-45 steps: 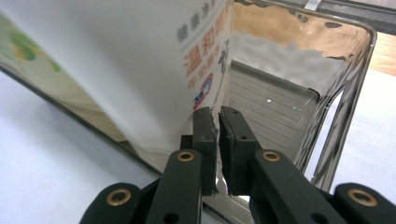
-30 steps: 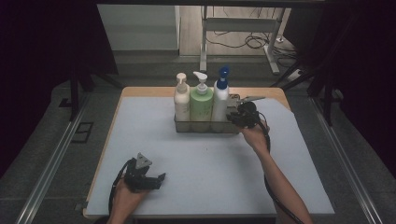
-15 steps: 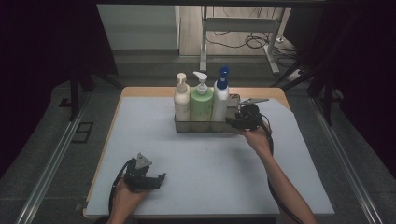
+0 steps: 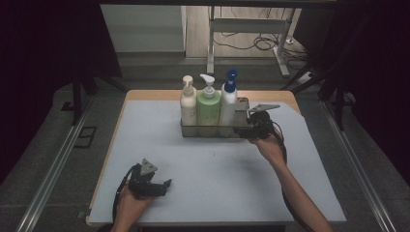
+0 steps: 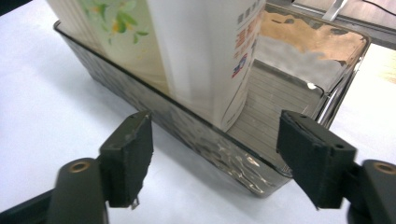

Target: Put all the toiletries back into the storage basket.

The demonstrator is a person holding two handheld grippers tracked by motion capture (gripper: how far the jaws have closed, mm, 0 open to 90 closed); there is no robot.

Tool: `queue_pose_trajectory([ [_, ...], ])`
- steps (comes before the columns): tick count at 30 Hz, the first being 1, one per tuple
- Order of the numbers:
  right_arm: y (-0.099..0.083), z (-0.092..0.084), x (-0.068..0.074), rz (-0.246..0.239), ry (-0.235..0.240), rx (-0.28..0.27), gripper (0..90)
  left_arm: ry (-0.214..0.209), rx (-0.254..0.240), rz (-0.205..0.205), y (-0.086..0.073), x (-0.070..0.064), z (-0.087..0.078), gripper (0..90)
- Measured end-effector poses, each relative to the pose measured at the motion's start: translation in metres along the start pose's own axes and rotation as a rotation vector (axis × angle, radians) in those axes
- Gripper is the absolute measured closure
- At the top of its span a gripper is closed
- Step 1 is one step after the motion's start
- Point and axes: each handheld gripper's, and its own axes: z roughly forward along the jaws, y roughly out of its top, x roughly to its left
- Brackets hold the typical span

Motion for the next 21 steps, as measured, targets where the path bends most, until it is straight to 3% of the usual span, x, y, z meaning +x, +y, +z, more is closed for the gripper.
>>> queue_pose_trajectory([
  [10,-0.006,-0.011,0.005,-0.029,0.020,0.003,22.9,0.000,0.000,0.000,0.000,0.000,0.000,12.0],
  [21,-0.014,-0.018,0.015,-0.093,0.019,0.019,19.9,0.000,0.000,0.000,0.000,0.000,0.000,12.1],
])
